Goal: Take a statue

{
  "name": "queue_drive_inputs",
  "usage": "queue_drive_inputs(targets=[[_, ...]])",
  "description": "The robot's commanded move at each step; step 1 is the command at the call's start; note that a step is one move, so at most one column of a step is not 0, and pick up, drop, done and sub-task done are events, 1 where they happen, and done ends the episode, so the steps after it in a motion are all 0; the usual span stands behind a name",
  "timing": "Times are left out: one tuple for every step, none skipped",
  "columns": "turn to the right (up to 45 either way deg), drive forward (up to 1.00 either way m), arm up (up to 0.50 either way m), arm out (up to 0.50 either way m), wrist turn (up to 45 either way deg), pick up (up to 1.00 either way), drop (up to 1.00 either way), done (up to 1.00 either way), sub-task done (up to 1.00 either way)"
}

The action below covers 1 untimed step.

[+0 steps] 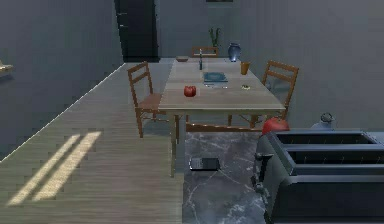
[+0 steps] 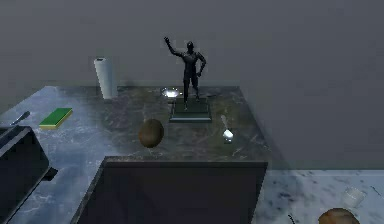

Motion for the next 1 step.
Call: queue_drive_inputs(targets=[[0.0, 0.00, 0.50, 0.00, 0.0, 0.00, 0.00, 0.00, 0.00]])
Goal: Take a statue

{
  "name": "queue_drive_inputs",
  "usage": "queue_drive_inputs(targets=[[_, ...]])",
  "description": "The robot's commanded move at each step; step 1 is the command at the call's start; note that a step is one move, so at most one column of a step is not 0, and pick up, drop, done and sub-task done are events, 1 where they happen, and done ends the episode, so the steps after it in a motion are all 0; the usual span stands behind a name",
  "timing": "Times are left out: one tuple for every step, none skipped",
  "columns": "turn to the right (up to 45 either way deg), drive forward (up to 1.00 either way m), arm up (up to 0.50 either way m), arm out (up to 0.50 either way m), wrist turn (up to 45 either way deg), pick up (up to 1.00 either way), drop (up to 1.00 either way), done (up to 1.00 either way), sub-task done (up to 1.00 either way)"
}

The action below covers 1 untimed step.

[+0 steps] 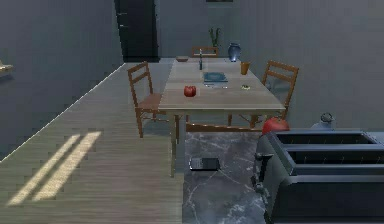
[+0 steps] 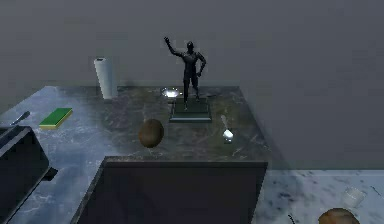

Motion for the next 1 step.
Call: queue_drive_inputs(targets=[[0.0, 0.00, 0.38, 0.00, 0.0, 0.00, 0.00, 0.00, 0.00]])
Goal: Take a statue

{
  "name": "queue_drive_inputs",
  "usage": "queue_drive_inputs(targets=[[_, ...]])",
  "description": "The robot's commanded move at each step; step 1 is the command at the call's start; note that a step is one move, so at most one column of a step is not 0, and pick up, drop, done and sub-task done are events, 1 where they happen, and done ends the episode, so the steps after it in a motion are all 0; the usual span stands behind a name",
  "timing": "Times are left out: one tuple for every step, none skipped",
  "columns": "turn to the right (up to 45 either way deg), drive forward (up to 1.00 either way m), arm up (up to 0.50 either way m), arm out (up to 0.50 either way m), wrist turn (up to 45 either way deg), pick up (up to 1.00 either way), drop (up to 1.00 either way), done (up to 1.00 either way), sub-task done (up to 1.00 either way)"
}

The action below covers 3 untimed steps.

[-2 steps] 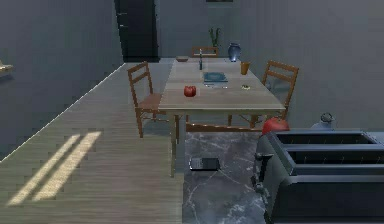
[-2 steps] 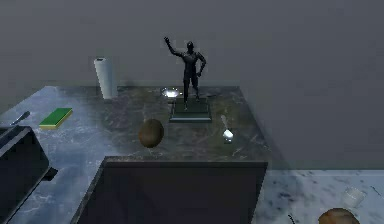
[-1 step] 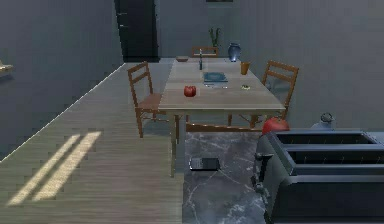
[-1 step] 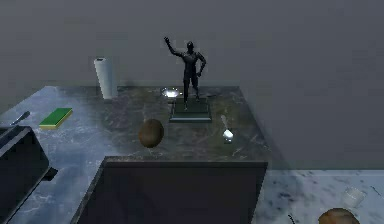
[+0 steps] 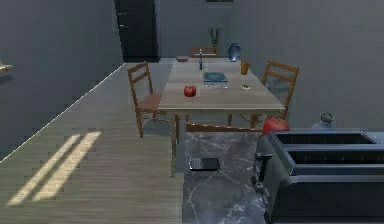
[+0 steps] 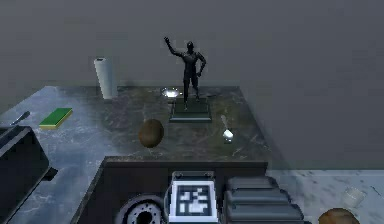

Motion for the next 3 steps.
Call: queue_drive_inputs(targets=[[0.0, 0.00, 0.00, 0.46, 0.0, 0.00, 0.00, 0.00, 0.00], [0.0, 0.00, 0.00, 0.00, 45.0, 0.00, 0.00, 0.00, 0.00], [0.0, 0.00, 0.00, 0.00, 45.0, 0.00, 0.00, 0.00, 0.00]])
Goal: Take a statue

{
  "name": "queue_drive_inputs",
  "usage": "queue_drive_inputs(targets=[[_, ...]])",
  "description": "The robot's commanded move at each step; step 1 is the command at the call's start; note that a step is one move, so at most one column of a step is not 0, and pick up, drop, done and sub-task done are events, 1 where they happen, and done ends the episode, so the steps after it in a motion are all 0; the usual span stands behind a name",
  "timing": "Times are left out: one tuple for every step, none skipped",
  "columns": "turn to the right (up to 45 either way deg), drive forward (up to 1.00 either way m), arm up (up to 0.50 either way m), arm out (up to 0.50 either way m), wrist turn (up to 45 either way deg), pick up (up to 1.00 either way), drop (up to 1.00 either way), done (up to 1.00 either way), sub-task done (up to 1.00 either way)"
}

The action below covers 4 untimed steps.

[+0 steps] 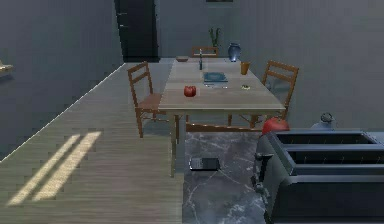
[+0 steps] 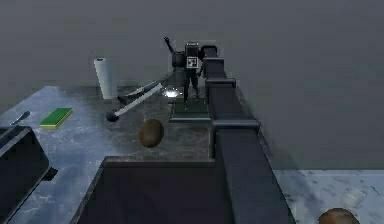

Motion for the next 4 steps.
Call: queue_drive_inputs(targets=[[0.0, 0.00, 0.00, 0.00, 45.0, 0.00, 0.00, 0.00, 0.00], [0.0, 0.00, 0.00, 0.00, 36.0, 0.00, 0.00, 0.00, 0.00], [0.0, 0.00, -0.16, 0.00, 0.0, 0.00, 0.00, 0.00, 0.00], [0.0, 0.00, 0.00, 0.00, 0.0, 1.00, 0.00, 0.00, 0.00]])
